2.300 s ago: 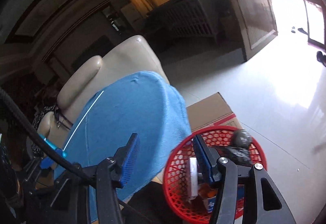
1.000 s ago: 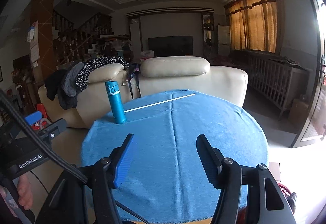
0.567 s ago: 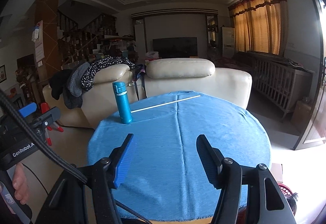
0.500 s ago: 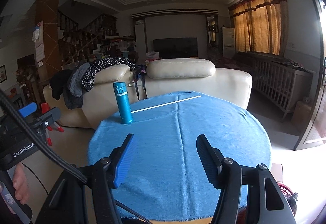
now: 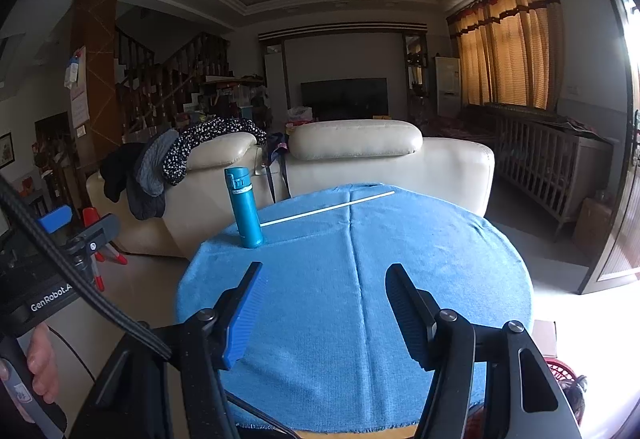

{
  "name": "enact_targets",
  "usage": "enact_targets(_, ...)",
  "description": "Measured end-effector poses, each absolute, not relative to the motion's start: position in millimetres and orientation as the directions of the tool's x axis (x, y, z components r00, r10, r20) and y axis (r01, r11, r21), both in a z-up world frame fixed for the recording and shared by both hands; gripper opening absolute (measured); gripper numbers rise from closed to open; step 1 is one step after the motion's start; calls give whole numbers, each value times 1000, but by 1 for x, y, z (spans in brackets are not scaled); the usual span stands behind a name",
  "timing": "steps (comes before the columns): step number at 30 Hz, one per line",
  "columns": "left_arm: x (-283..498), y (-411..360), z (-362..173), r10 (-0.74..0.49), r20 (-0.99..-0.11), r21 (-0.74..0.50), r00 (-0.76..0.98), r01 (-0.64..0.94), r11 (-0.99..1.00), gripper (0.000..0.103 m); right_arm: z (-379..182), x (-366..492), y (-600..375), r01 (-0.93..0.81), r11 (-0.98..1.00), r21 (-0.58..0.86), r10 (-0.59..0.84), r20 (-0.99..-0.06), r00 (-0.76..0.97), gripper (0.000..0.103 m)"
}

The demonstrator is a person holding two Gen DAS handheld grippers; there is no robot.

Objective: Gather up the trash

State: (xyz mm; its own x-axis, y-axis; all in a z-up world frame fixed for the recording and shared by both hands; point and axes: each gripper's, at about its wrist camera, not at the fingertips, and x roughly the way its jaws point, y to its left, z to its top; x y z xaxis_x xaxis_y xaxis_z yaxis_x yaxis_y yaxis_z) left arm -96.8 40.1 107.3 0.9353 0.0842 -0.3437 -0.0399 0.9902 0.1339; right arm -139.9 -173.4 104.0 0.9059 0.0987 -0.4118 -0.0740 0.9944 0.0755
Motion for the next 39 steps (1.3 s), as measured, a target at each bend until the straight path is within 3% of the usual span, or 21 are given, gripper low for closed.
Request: enact_targets(39,-96,43,108,89,-352,140,932,-41,989,84,104,-144,-175,-65,995,77,91,-413,906,65)
